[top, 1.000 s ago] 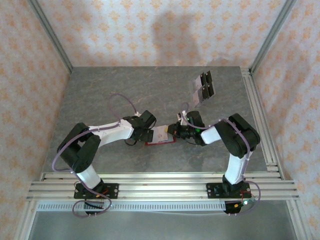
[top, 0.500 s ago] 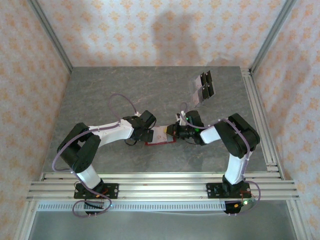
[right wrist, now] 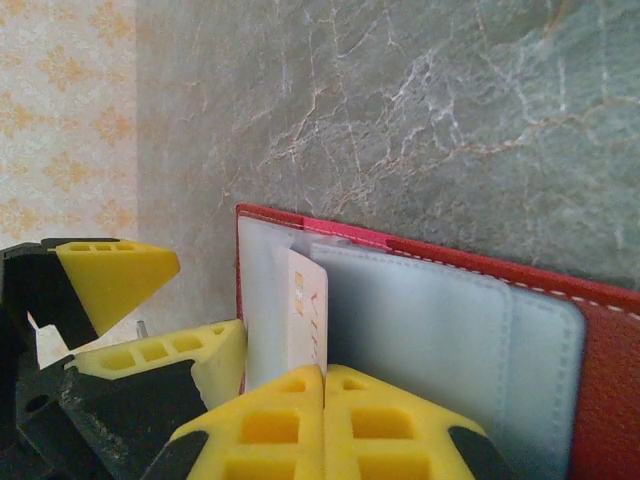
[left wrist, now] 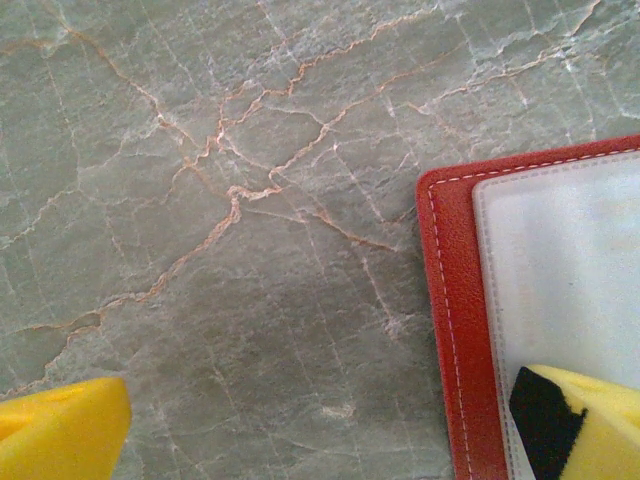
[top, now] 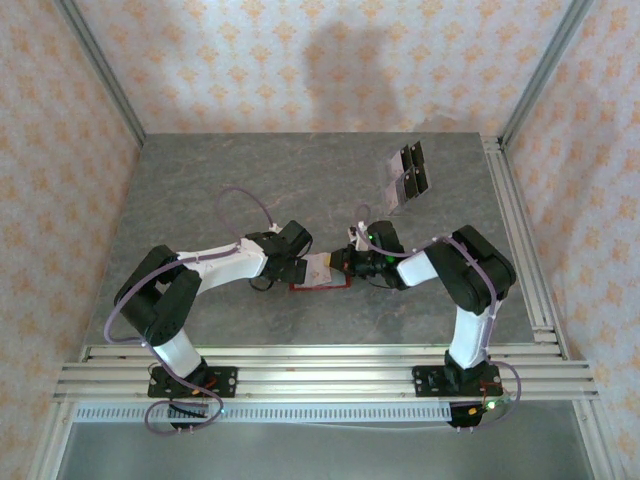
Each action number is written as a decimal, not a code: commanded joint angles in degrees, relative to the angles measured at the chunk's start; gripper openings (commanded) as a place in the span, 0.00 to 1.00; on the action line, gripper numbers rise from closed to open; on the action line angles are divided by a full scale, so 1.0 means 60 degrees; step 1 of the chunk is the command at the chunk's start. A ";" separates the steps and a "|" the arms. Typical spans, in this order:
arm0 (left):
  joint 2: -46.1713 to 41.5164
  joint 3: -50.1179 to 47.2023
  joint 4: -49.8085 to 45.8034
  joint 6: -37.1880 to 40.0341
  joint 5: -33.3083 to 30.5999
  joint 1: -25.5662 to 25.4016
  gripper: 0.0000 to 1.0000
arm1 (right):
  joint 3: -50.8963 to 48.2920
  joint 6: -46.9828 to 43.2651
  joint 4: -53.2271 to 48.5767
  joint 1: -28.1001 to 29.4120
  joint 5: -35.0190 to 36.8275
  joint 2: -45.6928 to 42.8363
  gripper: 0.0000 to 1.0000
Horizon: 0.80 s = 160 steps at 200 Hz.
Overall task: Put the credit cards into the card holder
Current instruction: Insert the credit card into the card slot.
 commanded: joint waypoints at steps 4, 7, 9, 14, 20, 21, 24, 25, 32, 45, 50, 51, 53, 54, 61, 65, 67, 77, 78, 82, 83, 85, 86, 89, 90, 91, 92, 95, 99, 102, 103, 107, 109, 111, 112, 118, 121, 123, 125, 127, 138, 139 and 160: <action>0.0227 0.0015 -0.0431 -0.0002 -0.0229 -0.0042 1.00 | 0.0010 0.0012 -0.0053 0.0030 0.0651 0.0149 0.00; 0.0223 0.0019 -0.0427 0.0005 -0.0224 -0.0042 1.00 | -0.0014 0.0027 -0.0035 0.0017 0.0680 0.0141 0.00; 0.0219 0.0004 -0.0427 0.0006 -0.0223 -0.0038 1.00 | -0.0028 0.0040 -0.0029 0.0015 0.0705 0.0146 0.00; 0.0223 0.0006 -0.0427 0.0007 -0.0213 -0.0041 1.00 | -0.0063 0.0063 0.0016 -0.0012 0.0770 0.0131 0.00; 0.0211 -0.0010 -0.0429 0.0002 -0.0225 -0.0042 1.00 | -0.0122 0.0118 0.0073 -0.0037 0.0830 0.0110 0.00; 0.0207 -0.0013 -0.0428 0.0004 -0.0219 -0.0042 1.00 | -0.0131 0.0120 0.0082 -0.0041 0.0843 0.0100 0.00; 0.0211 -0.0010 -0.0414 0.0002 -0.0214 -0.0042 1.00 | -0.0150 0.0136 0.0104 -0.0055 0.0867 0.0094 0.00; 0.0215 -0.0013 -0.0413 -0.0003 -0.0221 -0.0042 1.00 | -0.0160 0.0144 0.0112 -0.0058 0.0883 0.0084 0.00; 0.0211 -0.0011 -0.0417 -0.0008 -0.0214 -0.0053 1.00 | -0.0195 0.0174 0.0118 -0.0073 0.0952 0.0062 0.00; 0.0216 -0.0029 -0.0393 -0.0007 -0.0201 -0.0056 1.00 | -0.0174 0.0152 0.0039 -0.0072 0.0888 0.0042 0.00; 0.0221 -0.0030 -0.0397 -0.0009 -0.0200 -0.0060 1.00 | -0.0158 0.0152 0.0024 -0.0074 0.0831 0.0053 0.00; 0.0227 -0.0030 -0.0398 -0.0009 -0.0199 -0.0058 1.00 | -0.0149 0.0160 0.0021 -0.0074 0.0821 0.0049 0.00; 0.0220 -0.0031 -0.0398 -0.0009 -0.0210 -0.0057 1.00 | -0.0143 0.0147 0.0007 -0.0063 0.0807 0.0050 0.00; 0.0219 -0.0031 -0.0390 -0.0009 -0.0211 -0.0056 1.00 | -0.0142 0.0150 0.0005 -0.0061 0.0794 0.0055 0.00; 0.0221 -0.0028 -0.0383 -0.0006 -0.0206 -0.0056 1.00 | -0.0119 0.0125 -0.0024 -0.0060 0.0727 0.0067 0.00; 0.0220 -0.0029 -0.0383 -0.0008 -0.0199 -0.0060 1.00 | -0.0104 0.0103 -0.0059 -0.0049 0.0695 0.0060 0.00; 0.0219 -0.0030 -0.0383 -0.0009 -0.0206 -0.0064 1.00 | -0.0099 0.0089 -0.0079 -0.0042 0.0687 0.0053 0.00; 0.0218 -0.0031 -0.0369 -0.0009 -0.0210 -0.0056 1.00 | -0.0056 0.0031 -0.0179 0.0005 0.0622 0.0056 0.00; 0.0226 -0.0031 -0.0361 -0.0001 -0.0212 -0.0056 1.00 | -0.0055 0.0033 -0.0190 0.0009 0.0622 0.0051 0.00; 0.0230 -0.0026 -0.0354 -0.0015 -0.0206 -0.0056 1.00 | -0.0032 0.0001 -0.0219 0.0026 0.0600 0.0047 0.00; 0.0231 -0.0028 -0.0354 -0.0012 -0.0210 -0.0056 1.00 | -0.0028 -0.0004 -0.0225 0.0027 0.0588 0.0046 0.00; 0.0232 -0.0030 -0.0354 -0.0017 -0.0198 -0.0056 1.00 | -0.0017 -0.0007 -0.0237 0.0046 0.0584 0.0045 0.00; 0.0233 -0.0030 -0.0354 -0.0020 -0.0191 -0.0056 1.00 | -0.0013 -0.0015 -0.0249 0.0052 0.0580 0.0045 0.00; 0.0233 -0.0023 -0.0355 -0.0021 -0.0185 -0.0053 1.00 | 0.0002 -0.0022 -0.0254 0.0072 0.0559 0.0040 0.00; 0.0233 -0.0027 -0.0362 -0.0029 -0.0184 -0.0054 1.00 | 0.0004 -0.0023 -0.0272 0.0079 0.0553 0.0043 0.00; 0.0233 -0.0029 -0.0358 -0.0026 -0.0191 -0.0055 1.00 | 0.0012 -0.0023 -0.0274 0.0083 0.0551 0.0037 0.00; 0.0233 -0.0030 -0.0356 -0.0025 -0.0195 -0.0056 1.00 | 0.0016 -0.0031 -0.0275 0.0085 0.0549 0.0041 0.00; 0.0242 -0.0030 -0.0354 -0.0023 -0.0192 -0.0056 1.00 | 0.0020 -0.0037 -0.0295 0.0109 0.0539 0.0036 0.00; 0.0246 -0.0023 -0.0345 -0.0027 -0.0194 -0.0056 1.00 | 0.0031 -0.0051 -0.0315 0.0137 0.0524 0.0030 0.00; 0.0251 -0.0020 -0.0340 -0.0026 -0.0185 -0.0056 1.00 | 0.0047 -0.0058 -0.0350 0.0144 0.0530 0.0016 0.00; 0.0257 -0.0026 -0.0339 -0.0024 -0.0177 -0.0056 1.00 | 0.0049 -0.0055 -0.0349 0.0152 0.0532 0.0009 0.00; 0.0251 -0.0027 -0.0346 -0.0023 -0.0181 -0.0058 1.00 | 0.0057 -0.0059 -0.0371 0.0171 0.0533 0.0007 0.00; 0.0248 -0.0022 -0.0341 -0.0034 -0.0179 -0.0057 1.00 | 0.0063 -0.0073 -0.0376 0.0185 0.0529 -0.0005 0.00; 0.0248 -0.0018 -0.0350 -0.0026 -0.0175 -0.0056 1.00 | 0.0064 -0.0072 -0.0385 0.0188 0.0532 -0.0011 0.00; 0.0255 -0.0024 -0.0359 -0.0025 -0.0187 -0.0056 1.00 | 0.0064 -0.0070 -0.0381 0.0196 0.0533 -0.0005 0.00; 0.0248 -0.0029 -0.0365 -0.0016 -0.0194 -0.0056 1.00 | 0.0065 -0.0063 -0.0381 0.0222 0.0533 -0.0027 0.00; 0.0242 -0.0030 -0.0355 -0.0010 -0.0190 -0.0058 1.00 | 0.0046 -0.0063 -0.0380 0.0225 0.0531 -0.0033 0.00; 0.0235 -0.0031 -0.0358 -0.0009 -0.0193 -0.0057 1.00 | 0.0049 -0.0066 -0.0382 0.0231 0.0544 -0.0040 0.00; 0.0233 -0.0031 -0.0355 -0.0009 -0.0193 -0.0056 1.00 | 0.0039 -0.0060 -0.0386 0.0236 0.0554 -0.0038 0.00; 0.0233 -0.0031 -0.0358 -0.0009 -0.0190 -0.0056 1.00 | 0.0029 -0.0054 -0.0387 0.0241 0.0560 -0.0053 0.00; 0.0239 -0.0031 -0.0368 -0.0009 -0.0194 -0.0056 1.00 | -0.0015 -0.0046 -0.0378 0.0243 0.0616 -0.0074 0.00; 0.0229 -0.0023 -0.0361 -0.0009 -0.0196 -0.0064 1.00 | -0.0019 -0.0049 -0.0378 0.0246 0.0618 -0.0073 0.00; 0.0233 -0.0041 -0.0354 -0.0008 -0.0181 -0.0056 1.00 | -0.0103 0.0066 -0.0279 0.0274 0.0673 -0.0115 0.00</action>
